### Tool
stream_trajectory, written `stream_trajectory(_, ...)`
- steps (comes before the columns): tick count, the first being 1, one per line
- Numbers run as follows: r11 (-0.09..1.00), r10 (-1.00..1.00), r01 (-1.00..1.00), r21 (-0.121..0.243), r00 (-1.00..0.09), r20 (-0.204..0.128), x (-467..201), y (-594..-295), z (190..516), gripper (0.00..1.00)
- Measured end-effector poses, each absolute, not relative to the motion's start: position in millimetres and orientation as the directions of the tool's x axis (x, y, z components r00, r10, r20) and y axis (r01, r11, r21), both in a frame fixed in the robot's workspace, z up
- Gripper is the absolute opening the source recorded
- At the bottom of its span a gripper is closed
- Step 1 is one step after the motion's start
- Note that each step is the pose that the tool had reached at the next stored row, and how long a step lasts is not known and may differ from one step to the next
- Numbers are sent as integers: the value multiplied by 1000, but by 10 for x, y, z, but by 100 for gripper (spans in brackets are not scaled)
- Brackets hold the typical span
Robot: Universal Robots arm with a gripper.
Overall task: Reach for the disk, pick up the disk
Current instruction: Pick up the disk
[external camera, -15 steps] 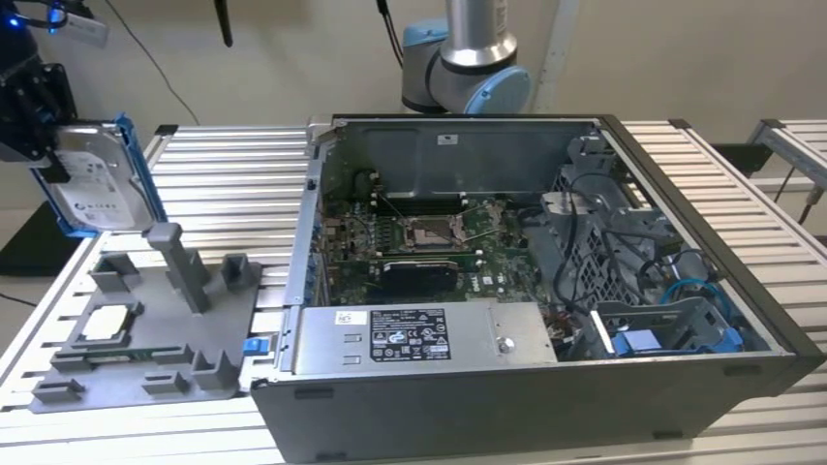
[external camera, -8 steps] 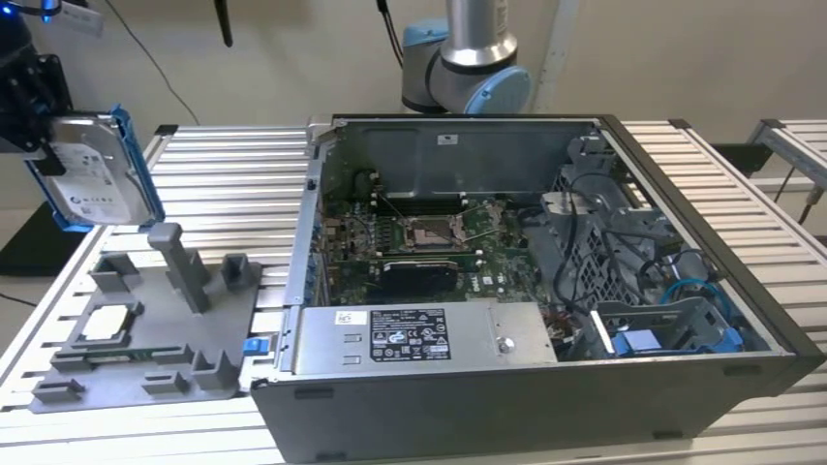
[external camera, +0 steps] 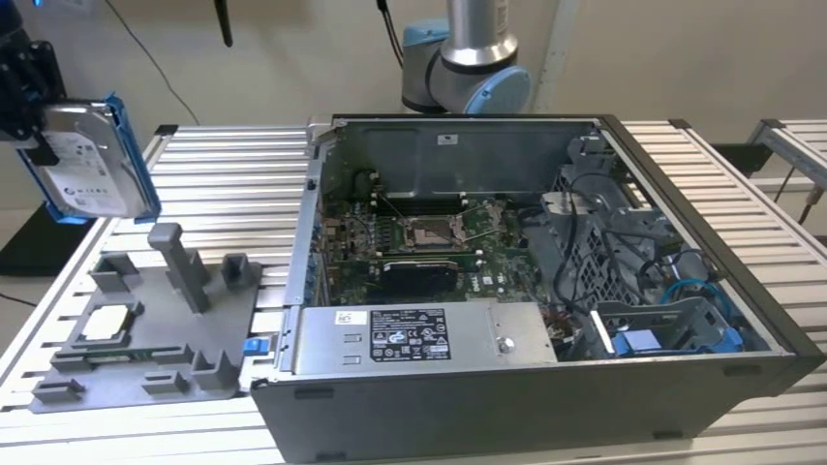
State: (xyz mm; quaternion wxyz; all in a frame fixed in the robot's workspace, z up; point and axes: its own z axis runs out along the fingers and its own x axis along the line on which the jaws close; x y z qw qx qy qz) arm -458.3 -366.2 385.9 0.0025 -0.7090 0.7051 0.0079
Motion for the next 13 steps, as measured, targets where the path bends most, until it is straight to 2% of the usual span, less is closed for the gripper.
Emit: stream_trajectory(13, -5, -1000, -1000, 8, 5, -15, -4583, -3661, 4019, 0)
